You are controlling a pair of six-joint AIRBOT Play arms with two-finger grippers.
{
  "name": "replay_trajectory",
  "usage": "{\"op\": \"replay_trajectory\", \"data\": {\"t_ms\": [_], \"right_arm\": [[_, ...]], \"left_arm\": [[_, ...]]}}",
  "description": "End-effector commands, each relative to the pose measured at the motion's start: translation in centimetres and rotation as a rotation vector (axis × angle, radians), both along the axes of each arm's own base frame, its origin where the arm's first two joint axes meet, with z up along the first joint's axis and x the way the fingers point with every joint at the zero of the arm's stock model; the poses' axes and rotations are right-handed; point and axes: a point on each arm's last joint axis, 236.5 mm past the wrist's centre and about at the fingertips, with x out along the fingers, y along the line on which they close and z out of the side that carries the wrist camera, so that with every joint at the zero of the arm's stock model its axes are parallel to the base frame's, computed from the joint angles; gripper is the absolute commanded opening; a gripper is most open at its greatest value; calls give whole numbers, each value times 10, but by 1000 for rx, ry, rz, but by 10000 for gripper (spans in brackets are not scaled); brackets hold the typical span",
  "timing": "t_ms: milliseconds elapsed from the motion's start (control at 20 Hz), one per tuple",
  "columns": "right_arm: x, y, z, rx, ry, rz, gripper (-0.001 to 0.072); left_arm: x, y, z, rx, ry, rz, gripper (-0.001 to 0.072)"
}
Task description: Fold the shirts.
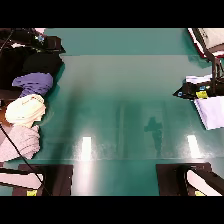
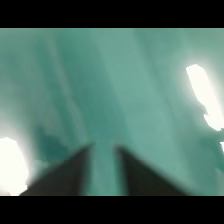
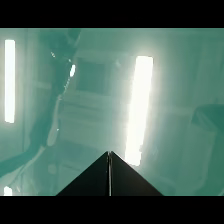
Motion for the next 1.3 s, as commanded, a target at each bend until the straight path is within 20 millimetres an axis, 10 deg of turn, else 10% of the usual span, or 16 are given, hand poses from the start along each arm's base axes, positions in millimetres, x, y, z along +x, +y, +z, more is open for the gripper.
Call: {"op": "replay_trajectory", "data": {"t_ms": [0,400,900,1050,1250], "right_arm": [[-3,2,0,4,13,5,24],[-9,3,-2,7,34,19,25],[-6,2,-1,5,26,13,25],[-6,2,-1,5,26,13,24],[5,-1,2,1,-17,-14,24]], "left_arm": [[44,59,-1,155,-128,199,563],[100,182,-145,249,29,431,565],[118,193,-222,266,75,434,563],[122,192,-218,256,58,437,97],[124,185,-182,217,58,434,24]]}}
